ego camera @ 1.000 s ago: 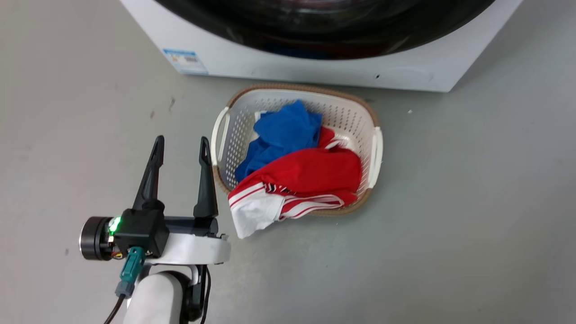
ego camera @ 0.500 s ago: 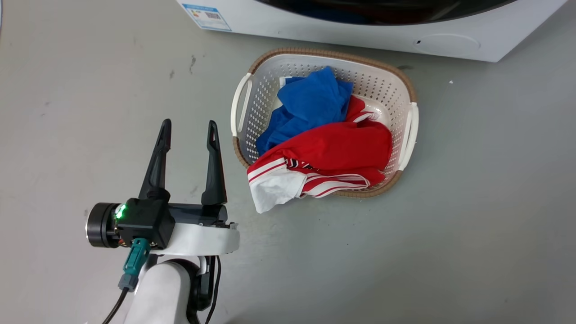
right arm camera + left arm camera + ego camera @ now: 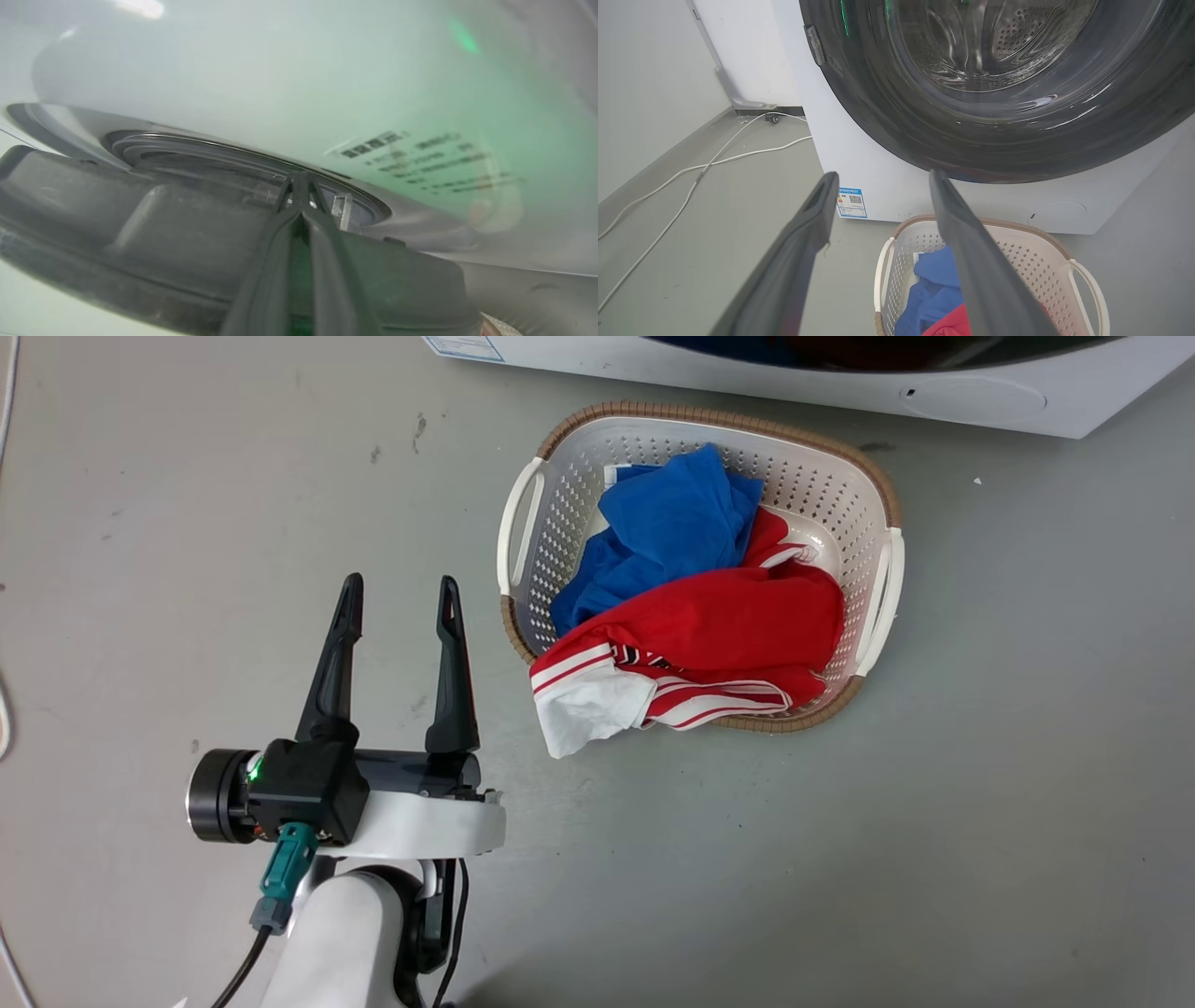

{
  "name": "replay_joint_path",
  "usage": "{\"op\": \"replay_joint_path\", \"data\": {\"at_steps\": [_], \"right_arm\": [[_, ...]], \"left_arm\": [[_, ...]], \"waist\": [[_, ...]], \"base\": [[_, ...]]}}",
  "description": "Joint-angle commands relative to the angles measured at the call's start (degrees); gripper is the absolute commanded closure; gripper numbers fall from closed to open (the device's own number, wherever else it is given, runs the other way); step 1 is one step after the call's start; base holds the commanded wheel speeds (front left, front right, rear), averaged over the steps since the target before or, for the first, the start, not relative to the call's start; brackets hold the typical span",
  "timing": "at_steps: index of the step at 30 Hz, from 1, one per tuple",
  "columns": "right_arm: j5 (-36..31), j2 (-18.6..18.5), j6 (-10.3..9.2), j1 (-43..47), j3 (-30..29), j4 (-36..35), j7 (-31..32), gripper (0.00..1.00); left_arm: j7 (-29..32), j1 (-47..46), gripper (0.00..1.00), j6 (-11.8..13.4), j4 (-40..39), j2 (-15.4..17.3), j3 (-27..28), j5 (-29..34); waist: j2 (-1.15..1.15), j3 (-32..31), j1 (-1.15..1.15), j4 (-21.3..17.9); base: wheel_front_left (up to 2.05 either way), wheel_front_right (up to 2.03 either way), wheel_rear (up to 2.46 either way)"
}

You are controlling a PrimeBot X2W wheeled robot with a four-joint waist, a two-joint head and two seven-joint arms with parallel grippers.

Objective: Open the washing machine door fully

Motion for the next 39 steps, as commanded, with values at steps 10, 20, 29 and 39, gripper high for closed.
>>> {"op": "replay_joint_path", "data": {"at_steps": [10,20,29,39], "right_arm": [[1.1,0.8,0.03,9.0,2.1,-6.5,3.9,1.0],[5.1,1.9,0.03,22.0,2.5,-19.6,5.0,1.0],[7.8,4.3,0.09,33.1,3.2,-30.1,4.0,1.0],[9.0,7.5,0.09,44.2,6.1,-37.3,3.1,1.0]], "left_arm": [[-0.2,-0.3,0.0,0.3,0.1,0.0,0.8,0.5],[-0.2,0.9,0.0,-0.5,0.5,0.0,1.9,1.6],[-0.2,2.3,0.0,-1.2,0.9,0.0,2.8,2.3],[-0.2,4.0,0.0,-1.9,1.5,0.0,3.4,3.2]], "waist": [[0.0,-1.3,-0.01,-1.1],[0.0,-3.9,-0.01,-2.4],[0.0,-7.0,-0.01,-3.3],[0.0,-11.1,-0.01,-3.4]], "base": [[0.0,0.0,0.0],[0.0,0.0,0.0],[0.0,0.0,0.0],[0.0,0.0,0.0]]}}
